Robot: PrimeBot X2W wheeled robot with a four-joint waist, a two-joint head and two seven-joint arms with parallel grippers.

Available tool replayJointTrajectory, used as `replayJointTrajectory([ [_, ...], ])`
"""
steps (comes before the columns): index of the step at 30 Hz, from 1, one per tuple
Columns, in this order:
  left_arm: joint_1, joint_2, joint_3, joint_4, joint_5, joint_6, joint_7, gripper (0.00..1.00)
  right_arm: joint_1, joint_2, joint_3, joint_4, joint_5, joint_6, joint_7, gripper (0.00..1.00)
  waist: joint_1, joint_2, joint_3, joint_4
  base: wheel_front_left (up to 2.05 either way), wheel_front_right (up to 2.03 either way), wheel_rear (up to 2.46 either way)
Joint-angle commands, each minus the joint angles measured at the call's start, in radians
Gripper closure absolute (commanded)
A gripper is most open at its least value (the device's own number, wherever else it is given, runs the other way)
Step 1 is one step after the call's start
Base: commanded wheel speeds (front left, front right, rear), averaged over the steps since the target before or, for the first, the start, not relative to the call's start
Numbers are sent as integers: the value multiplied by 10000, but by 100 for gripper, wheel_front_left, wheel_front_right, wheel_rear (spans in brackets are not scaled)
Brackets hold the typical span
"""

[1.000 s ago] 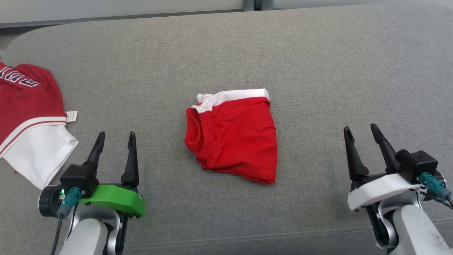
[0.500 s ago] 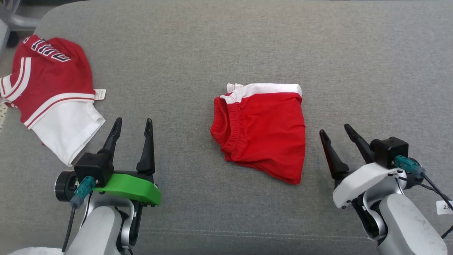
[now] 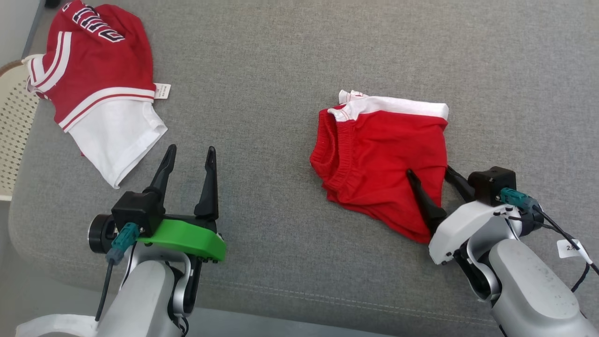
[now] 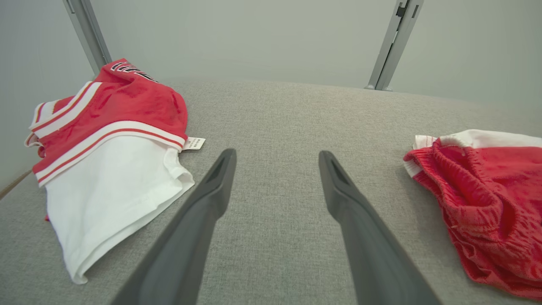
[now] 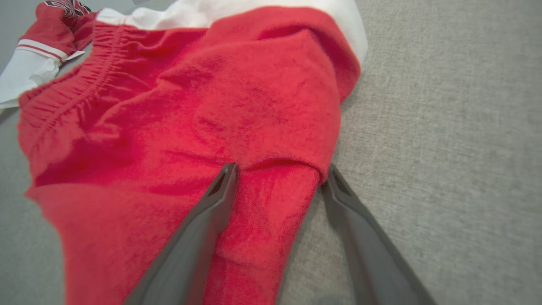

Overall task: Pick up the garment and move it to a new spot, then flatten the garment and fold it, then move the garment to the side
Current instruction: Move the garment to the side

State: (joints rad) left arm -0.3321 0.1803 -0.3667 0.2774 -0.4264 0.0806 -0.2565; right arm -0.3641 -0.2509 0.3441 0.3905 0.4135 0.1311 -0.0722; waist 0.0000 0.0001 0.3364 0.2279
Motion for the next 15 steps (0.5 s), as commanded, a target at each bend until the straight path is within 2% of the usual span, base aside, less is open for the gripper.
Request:
replayJointTrajectory([
  [1,-211,-23,-21,63,98,-74,-51,0,-115,-67,137,143,-12,-7,-39,100,0,-1,123,55,0,0,0],
  [8,-277,-12,-8,36,260,-98,-78,0,-11,-277,242,32,-262,-14,-214,100,0,-1,167,-399,0,0,0],
  [15,-344,319,152,-220,375,27,-59,0,613,-421,-43,-649,-707,-13,-419,100,0,-1,347,-1664,0,0,0],
])
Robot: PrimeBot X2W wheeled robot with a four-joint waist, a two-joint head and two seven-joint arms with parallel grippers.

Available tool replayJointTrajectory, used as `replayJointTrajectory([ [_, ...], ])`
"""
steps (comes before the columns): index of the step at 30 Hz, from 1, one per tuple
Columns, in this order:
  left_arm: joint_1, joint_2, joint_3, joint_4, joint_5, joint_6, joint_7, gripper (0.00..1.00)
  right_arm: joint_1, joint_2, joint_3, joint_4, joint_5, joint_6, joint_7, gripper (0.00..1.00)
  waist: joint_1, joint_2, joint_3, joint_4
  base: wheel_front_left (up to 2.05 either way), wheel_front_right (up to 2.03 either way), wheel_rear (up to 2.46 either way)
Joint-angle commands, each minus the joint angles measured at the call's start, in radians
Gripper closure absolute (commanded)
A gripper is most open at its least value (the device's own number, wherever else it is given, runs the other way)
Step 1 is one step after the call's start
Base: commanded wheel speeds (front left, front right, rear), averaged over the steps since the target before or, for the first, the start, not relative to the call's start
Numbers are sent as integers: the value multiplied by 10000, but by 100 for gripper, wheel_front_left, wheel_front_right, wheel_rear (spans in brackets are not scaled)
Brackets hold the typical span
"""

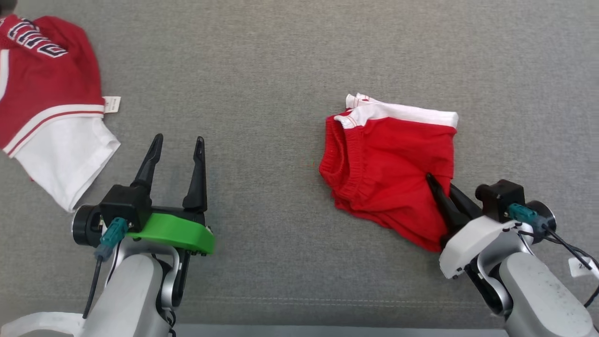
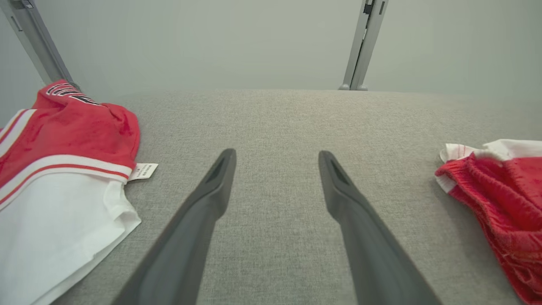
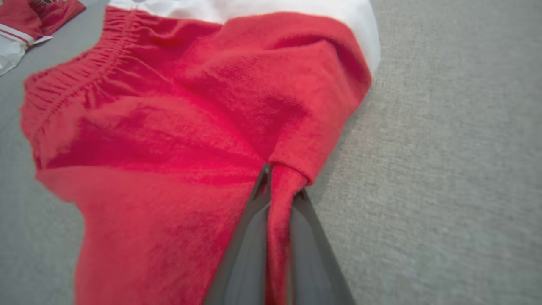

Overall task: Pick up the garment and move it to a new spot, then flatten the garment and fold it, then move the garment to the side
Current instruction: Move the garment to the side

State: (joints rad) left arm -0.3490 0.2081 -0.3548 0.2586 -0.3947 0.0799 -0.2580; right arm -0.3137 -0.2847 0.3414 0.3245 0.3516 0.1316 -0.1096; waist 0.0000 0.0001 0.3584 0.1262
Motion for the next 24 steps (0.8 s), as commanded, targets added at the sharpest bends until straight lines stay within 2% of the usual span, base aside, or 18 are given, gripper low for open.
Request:
replayJointTrajectory([
  [1,-204,101,31,-94,71,42,7,0,229,-130,-110,-97,-182,-17,-81,100,0,-1,164,-849,0,0,0],
  [8,-473,521,-7,-626,238,70,452,0,727,-585,-1026,-487,-613,-19,-203,100,0,-1,480,-2248,0,0,0],
  [12,-784,706,-180,-1012,406,11,823,0,222,-1039,-1595,-335,-947,-17,-431,100,0,-1,828,-2856,0,0,0],
  [19,-1565,871,-677,-1524,754,-306,1446,0,-1406,-1737,-2287,998,-1351,-17,-1029,100,0,-1,1453,-3580,0,0,0],
  [24,-2166,915,-1093,-1882,1048,-552,1875,0,-2712,-2192,-2238,2164,-1465,-17,-1376,100,0,-1,2034,-3852,0,0,0],
])
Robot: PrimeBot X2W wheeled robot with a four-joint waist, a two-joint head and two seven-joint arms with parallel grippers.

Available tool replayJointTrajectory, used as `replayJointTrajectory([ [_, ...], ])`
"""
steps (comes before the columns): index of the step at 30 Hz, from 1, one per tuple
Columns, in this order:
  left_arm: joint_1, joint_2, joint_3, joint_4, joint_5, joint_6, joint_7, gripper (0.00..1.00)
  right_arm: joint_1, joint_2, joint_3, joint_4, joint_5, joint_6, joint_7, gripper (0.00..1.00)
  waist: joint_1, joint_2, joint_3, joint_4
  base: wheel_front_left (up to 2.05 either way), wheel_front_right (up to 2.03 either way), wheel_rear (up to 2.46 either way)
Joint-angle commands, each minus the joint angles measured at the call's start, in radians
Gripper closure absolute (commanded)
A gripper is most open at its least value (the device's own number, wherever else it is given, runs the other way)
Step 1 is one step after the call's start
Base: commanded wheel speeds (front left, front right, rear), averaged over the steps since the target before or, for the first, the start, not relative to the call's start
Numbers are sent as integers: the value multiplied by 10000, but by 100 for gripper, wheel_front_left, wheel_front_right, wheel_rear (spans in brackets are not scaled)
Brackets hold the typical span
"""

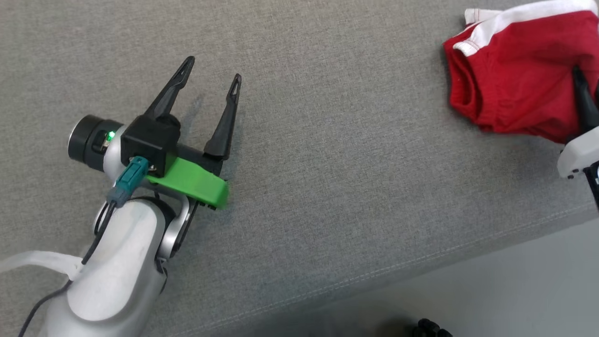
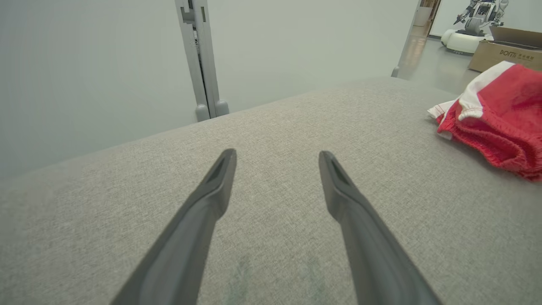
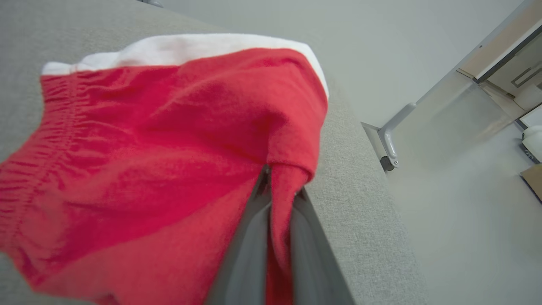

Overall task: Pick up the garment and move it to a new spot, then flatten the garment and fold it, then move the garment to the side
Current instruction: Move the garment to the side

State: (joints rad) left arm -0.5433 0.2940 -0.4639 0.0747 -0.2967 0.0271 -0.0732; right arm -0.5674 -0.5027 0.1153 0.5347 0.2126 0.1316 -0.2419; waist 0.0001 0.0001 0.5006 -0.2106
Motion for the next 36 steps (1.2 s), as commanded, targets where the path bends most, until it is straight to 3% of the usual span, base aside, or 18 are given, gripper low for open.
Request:
replayJointTrajectory([
  [1,-338,54,-85,-112,132,-79,121,0,-427,-115,28,314,-81,-17,-98,100,-1,-1,729,-510,0,0,0],
  [12,-1351,-26,-661,-643,516,-416,621,0,-2486,-551,29,1819,-83,-17,-225,100,-1,-1,1643,-534,0,0,0],
  [13,-1412,-55,-723,-654,552,-438,658,0,-2674,-574,-76,1953,-14,-17,-224,89,-1,-1,1703,-517,0,0,0],
  [14,-1476,-95,-759,-653,535,-473,649,0,-2815,-603,-178,2104,10,-19,-227,41,-1,-1,1750,-496,0,0,0],
  [15,-1527,-115,-786,-632,540,-480,626,0,-2935,-553,-269,2191,2,-17,-228,0,-1,-1,1776,-488,0,0,0],
  [24,-1414,-260,-915,-250,375,-454,279,0,-2646,-120,-1965,2166,-775,-17,-229,0,-1,-1,1453,-406,0,0,0],
  [30,-963,-420,-788,126,99,-254,-191,0,-1562,616,-3114,708,-710,-17,-230,0,-1,-1,647,-163,0,0,0],
  [36,-439,-540,-647,536,-188,-9,-640,0,-198,1555,-3434,-1190,-692,-17,-224,0,-1,-1,-229,329,0,0,0],
])
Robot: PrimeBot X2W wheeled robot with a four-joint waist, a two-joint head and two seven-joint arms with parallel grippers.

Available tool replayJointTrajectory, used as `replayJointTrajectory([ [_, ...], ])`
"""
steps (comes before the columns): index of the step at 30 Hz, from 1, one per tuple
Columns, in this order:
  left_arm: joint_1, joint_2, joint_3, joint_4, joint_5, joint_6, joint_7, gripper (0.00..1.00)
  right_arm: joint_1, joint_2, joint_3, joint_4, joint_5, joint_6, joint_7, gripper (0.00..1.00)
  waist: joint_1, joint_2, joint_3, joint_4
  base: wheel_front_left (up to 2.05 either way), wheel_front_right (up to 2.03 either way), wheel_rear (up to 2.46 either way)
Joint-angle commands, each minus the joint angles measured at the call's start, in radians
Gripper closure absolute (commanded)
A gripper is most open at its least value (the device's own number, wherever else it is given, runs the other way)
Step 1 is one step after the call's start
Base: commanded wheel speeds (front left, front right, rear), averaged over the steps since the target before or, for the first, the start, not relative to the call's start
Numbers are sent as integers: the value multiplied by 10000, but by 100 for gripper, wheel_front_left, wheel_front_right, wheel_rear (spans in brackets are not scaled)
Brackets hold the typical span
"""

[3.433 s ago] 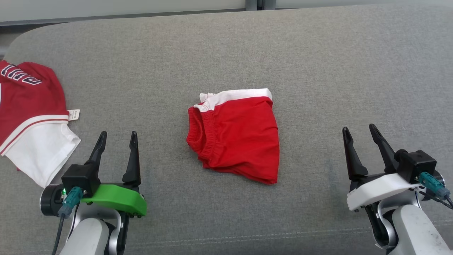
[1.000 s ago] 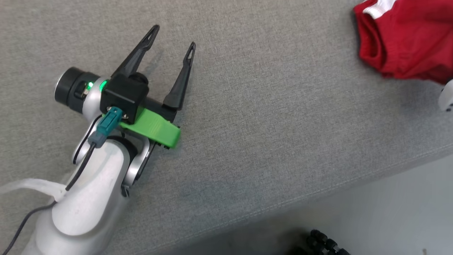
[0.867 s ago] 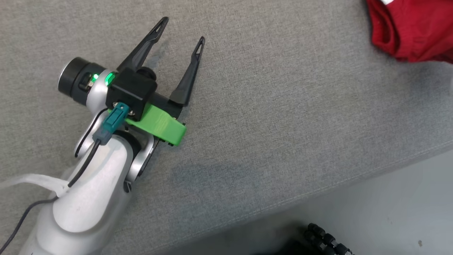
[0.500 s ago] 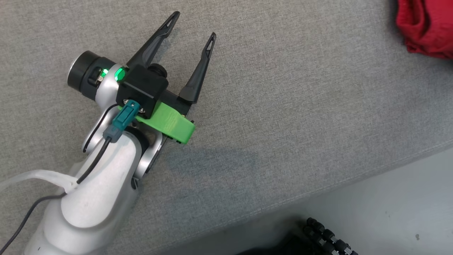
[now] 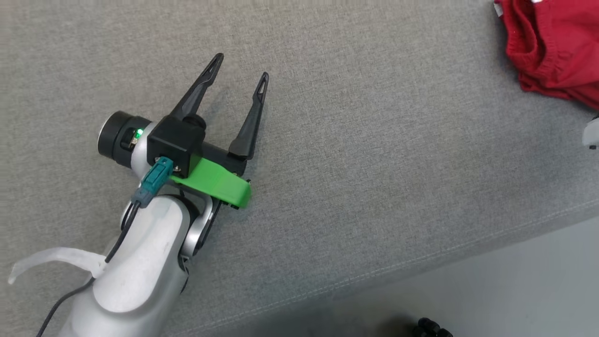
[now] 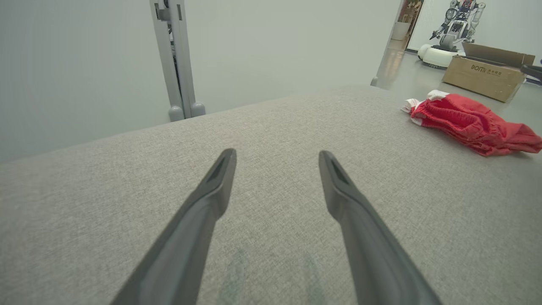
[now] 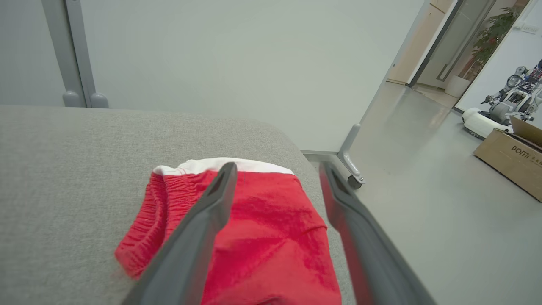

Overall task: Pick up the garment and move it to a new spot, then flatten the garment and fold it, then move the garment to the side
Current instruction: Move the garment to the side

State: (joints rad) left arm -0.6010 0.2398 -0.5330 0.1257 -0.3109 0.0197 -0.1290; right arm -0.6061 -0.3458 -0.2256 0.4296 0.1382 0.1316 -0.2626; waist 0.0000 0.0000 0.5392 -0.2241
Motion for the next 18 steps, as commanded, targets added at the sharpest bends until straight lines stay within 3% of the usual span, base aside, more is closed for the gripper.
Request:
replayJointTrajectory([
  [1,206,-20,58,94,-95,90,-158,0,365,101,84,-392,74,-17,-17,0,0,0,-745,589,0,0,0],
  [9,835,-236,256,591,-490,318,-685,0,1547,677,878,-1586,266,-17,-17,0,0,0,-1729,1739,0,0,0],
  [18,1655,-184,724,920,-928,684,-1050,0,2521,1368,1633,-2051,452,-16,-17,0,0,0,-2526,2795,0,0,0],
])
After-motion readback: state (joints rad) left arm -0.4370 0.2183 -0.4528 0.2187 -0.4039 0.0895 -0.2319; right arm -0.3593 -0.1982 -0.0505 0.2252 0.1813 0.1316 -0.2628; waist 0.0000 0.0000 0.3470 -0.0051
